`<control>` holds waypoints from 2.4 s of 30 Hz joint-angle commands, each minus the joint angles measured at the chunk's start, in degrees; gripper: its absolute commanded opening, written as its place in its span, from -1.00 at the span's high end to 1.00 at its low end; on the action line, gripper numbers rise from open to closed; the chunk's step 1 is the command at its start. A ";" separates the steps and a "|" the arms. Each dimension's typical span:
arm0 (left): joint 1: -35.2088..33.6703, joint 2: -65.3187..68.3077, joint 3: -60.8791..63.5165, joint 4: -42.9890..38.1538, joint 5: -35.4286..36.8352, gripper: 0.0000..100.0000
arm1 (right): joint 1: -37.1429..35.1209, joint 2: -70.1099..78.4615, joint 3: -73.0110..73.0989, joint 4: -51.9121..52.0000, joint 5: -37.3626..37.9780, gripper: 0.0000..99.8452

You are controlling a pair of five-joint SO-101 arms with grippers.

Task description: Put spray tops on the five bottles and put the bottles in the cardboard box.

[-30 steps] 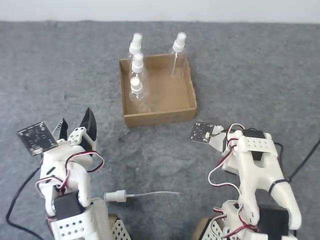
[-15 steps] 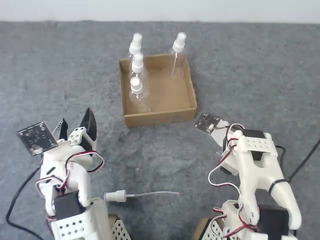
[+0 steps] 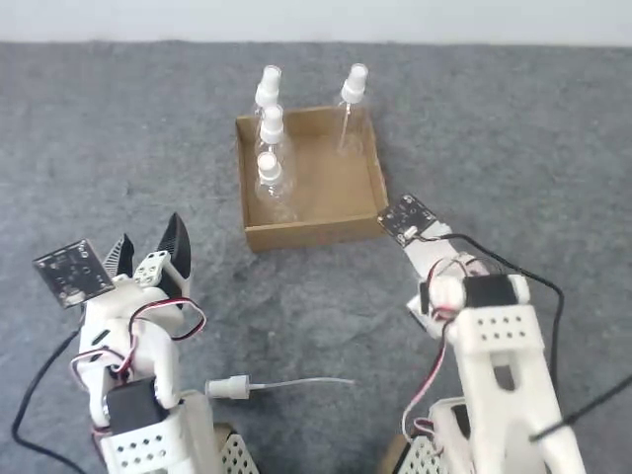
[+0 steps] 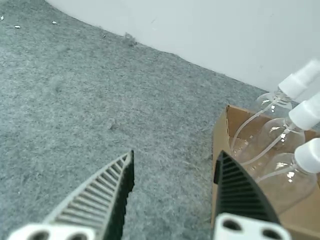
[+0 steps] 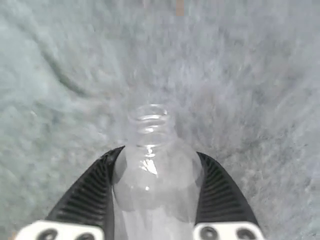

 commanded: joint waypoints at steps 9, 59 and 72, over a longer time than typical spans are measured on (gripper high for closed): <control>-0.18 -1.23 -0.66 -2.02 0.35 0.51 | -18.95 -16.75 -3.60 0.48 -16.26 0.91; 26.29 9.76 -15.08 20.31 -28.22 0.51 | -0.13 -23.69 8.97 -17.27 -29.10 0.90; 26.29 22.51 -21.32 30.51 -45.27 0.43 | 2.15 -23.60 9.05 -17.89 -29.10 0.90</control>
